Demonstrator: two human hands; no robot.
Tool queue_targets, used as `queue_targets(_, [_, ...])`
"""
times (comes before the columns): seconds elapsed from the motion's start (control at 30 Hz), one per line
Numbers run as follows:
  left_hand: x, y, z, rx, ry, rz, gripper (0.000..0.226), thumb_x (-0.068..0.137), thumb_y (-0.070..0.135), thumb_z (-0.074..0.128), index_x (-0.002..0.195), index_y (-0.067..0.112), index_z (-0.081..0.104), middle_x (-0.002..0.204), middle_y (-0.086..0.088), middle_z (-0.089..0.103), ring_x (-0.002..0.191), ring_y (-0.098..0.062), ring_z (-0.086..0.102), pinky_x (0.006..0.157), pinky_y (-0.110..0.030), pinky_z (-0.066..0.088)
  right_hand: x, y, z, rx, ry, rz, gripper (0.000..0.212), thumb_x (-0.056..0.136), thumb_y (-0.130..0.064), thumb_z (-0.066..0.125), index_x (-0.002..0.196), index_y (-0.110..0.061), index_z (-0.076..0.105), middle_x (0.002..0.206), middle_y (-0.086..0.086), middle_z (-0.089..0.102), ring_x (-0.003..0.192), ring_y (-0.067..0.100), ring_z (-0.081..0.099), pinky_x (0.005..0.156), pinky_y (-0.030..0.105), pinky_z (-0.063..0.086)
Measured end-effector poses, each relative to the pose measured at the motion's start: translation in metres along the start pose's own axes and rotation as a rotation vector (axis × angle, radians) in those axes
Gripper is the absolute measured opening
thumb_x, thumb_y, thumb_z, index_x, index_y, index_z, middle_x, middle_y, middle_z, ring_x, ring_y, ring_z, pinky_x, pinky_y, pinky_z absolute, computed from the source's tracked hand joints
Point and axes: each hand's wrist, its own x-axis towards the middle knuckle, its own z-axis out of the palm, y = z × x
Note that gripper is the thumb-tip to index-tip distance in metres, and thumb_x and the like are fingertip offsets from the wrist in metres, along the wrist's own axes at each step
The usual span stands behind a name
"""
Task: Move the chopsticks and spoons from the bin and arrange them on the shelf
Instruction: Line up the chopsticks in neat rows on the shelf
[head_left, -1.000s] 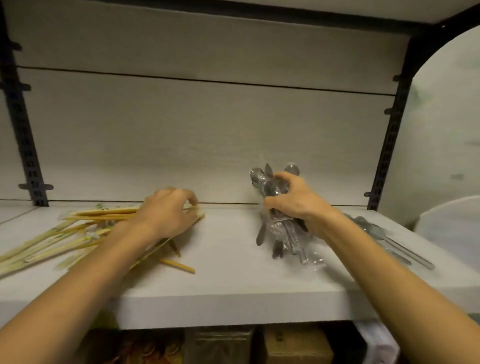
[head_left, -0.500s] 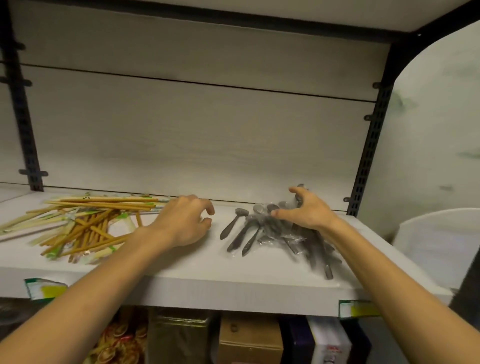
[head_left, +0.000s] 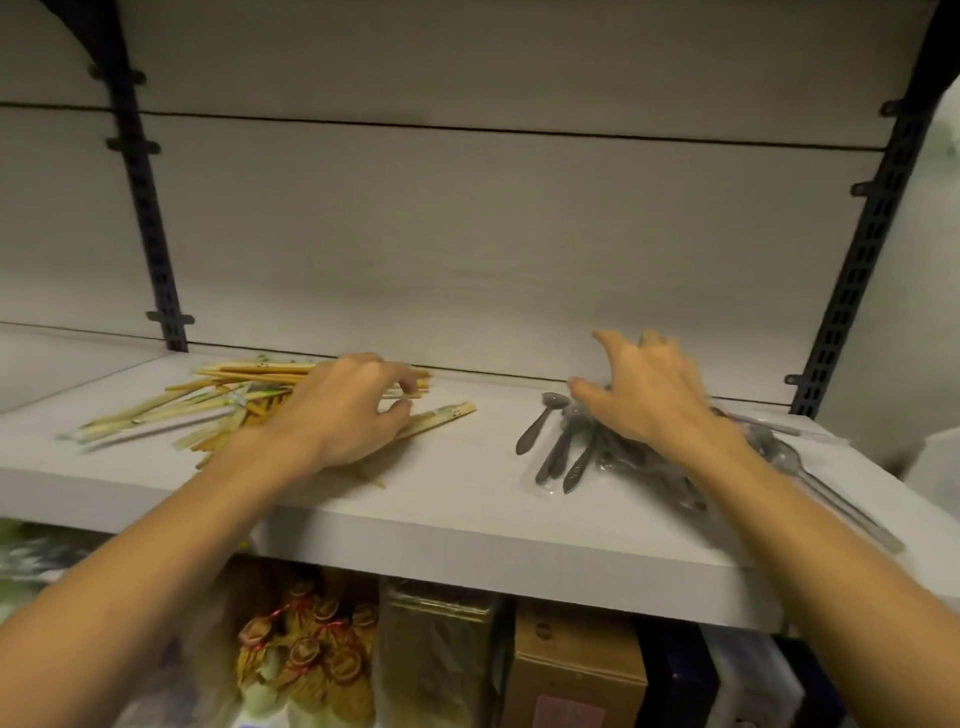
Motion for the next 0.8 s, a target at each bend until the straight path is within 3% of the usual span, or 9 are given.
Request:
queue_targets(0.2, [-0.014, -0.066, -0.013, -0.005, -0.004, -0.059, 0.027, 0.091, 0.04, 0.053, 0.115, 0.031, 0.062, 0.118, -0.001, 0.063, 0.109, -0.025, 0.056, 0.087, -0.038, 0.048, -0.007, -0.067, 0.006, 0.265, -0.028, -0.154, 0.06, 0.09, -0.046, 0.055, 0.143, -0.025, 0.038, 0.136, 0.01, 0.052, 0.123, 0.033, 0.048, 0.096, 0.043, 0.045])
queue_targets(0.5, [-0.031, -0.182, -0.021, -0.062, 0.025, 0.006, 0.032, 0.088, 0.045, 0.051, 0.113, 0.028, 0.063, 0.114, -0.001, 0.063, 0.11, -0.025, 0.056, 0.091, -0.041, 0.046, -0.019, -0.192, 0.045, 0.226, -0.18, -0.212, 0.062, 0.087, -0.061, 0.05, 0.141, -0.03, 0.042, 0.139, 0.003, 0.053, 0.128, 0.028, 0.047, 0.1, 0.041, 0.043])
queue_targets(0.6, [-0.03, -0.218, -0.02, -0.107, 0.033, 0.03, 0.036, 0.089, 0.049, 0.048, 0.118, 0.029, 0.059, 0.123, 0.001, 0.059, 0.115, -0.023, 0.053, 0.094, -0.044, 0.044, -0.017, -0.223, 0.065, 0.238, -0.204, -0.189, 0.052, 0.092, -0.058, 0.046, 0.135, -0.029, 0.049, 0.129, 0.006, 0.06, 0.12, 0.029, 0.052, 0.094, 0.036, 0.043])
queue_targets(0.67, [-0.026, -0.232, -0.015, -0.175, -0.024, 0.066, 0.044, 0.089, 0.05, 0.05, 0.128, 0.029, 0.052, 0.133, 0.002, 0.053, 0.122, -0.021, 0.049, 0.099, -0.042, 0.042, -0.013, -0.237, 0.073, 0.293, -0.191, -0.162, 0.043, 0.098, -0.049, 0.042, 0.132, -0.025, 0.053, 0.121, 0.007, 0.064, 0.115, 0.028, 0.055, 0.087, 0.03, 0.039])
queue_targets(0.73, [-0.023, -0.239, -0.01, -0.286, -0.113, 0.095, 0.056, 0.087, 0.056, 0.05, 0.137, 0.032, 0.044, 0.14, 0.004, 0.049, 0.126, -0.019, 0.047, 0.103, -0.039, 0.04, -0.008, -0.246, 0.076, 0.311, -0.194, -0.145, 0.042, 0.1, -0.043, 0.041, 0.135, -0.022, 0.051, 0.128, 0.006, 0.062, 0.118, 0.027, 0.054, 0.088, 0.028, 0.038])
queue_targets(0.8, [-0.021, -0.242, -0.002, -0.426, -0.198, 0.105, 0.05, 0.089, 0.052, 0.053, 0.136, 0.038, 0.042, 0.135, 0.002, 0.055, 0.121, -0.016, 0.052, 0.101, -0.035, 0.043, -0.002, -0.251, 0.078, 0.311, -0.209, -0.141, 0.04, 0.101, -0.04, 0.04, 0.134, -0.022, 0.051, 0.131, 0.004, 0.06, 0.119, 0.026, 0.054, 0.091, 0.029, 0.039])
